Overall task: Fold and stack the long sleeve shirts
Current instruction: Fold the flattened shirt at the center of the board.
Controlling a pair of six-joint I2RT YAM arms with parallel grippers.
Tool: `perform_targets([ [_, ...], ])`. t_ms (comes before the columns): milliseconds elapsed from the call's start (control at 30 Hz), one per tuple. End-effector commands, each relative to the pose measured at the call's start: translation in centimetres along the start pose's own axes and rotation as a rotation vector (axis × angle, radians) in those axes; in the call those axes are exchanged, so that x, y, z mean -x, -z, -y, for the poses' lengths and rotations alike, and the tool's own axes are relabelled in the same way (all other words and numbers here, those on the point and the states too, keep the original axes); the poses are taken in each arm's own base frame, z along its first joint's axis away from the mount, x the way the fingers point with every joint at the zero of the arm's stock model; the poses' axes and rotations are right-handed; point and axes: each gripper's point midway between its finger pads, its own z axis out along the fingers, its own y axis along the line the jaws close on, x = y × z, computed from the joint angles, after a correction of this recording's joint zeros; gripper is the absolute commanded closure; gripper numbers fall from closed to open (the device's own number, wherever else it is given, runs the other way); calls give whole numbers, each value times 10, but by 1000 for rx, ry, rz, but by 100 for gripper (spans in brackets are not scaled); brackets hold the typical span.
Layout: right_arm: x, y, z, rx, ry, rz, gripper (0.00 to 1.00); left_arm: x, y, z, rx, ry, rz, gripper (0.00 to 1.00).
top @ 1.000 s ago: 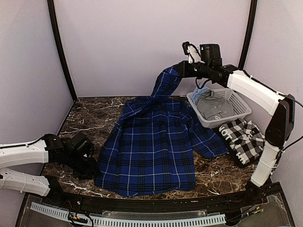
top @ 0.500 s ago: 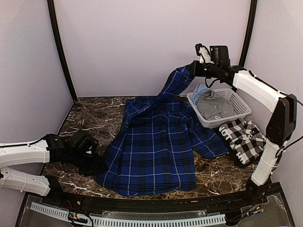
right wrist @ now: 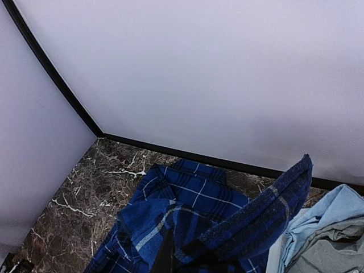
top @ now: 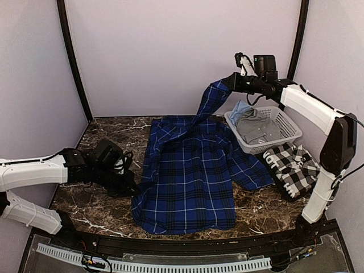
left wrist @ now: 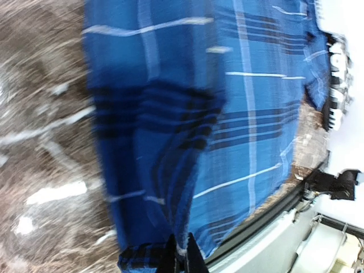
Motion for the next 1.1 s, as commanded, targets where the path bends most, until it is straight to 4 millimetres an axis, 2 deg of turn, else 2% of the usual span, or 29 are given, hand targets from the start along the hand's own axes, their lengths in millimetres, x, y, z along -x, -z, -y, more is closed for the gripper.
perform_targets([
  [0, 15, 13, -20, 83, 5, 48, 100, -2, -9, 36, -115, -116, -65, 100],
  [100, 12, 15, -26, 98, 16, 38, 100, -13, -19, 55, -155, -186, -142, 100],
  [200, 12, 20, -33, 106, 37, 32, 100, -32, -38, 52, -96, -241, -241, 100],
  [333, 15, 31, -40, 101, 60, 43, 100, -46, -51, 49, -65, -276, -315, 100],
  [467, 17, 43, -51, 112, 85, 52, 100, -50, -53, 54, -82, -299, -339, 94],
  [533, 13, 45, -55, 114, 96, 44, 100, -54, -53, 58, -104, -310, -363, 87],
  [567, 10, 45, -57, 115, 100, 37, 100, -55, -53, 59, -113, -314, -368, 78],
  [633, 1, 43, -58, 117, 105, 16, 100, -59, -51, 64, -144, -325, -383, 66],
  [733, -18, 38, -60, 117, 104, -26, 100, -63, -44, 76, -210, -341, -398, 56],
  [800, -31, 34, -64, 126, 103, -55, 100, -59, -39, 77, -207, -354, -376, 54],
  [900, -52, 27, -71, 139, 105, -101, 100, -46, -30, 67, -130, -353, -300, 54],
  [1067, -90, 13, -83, 166, 109, -183, 100, -28, -16, 62, -109, -318, -193, 61],
])
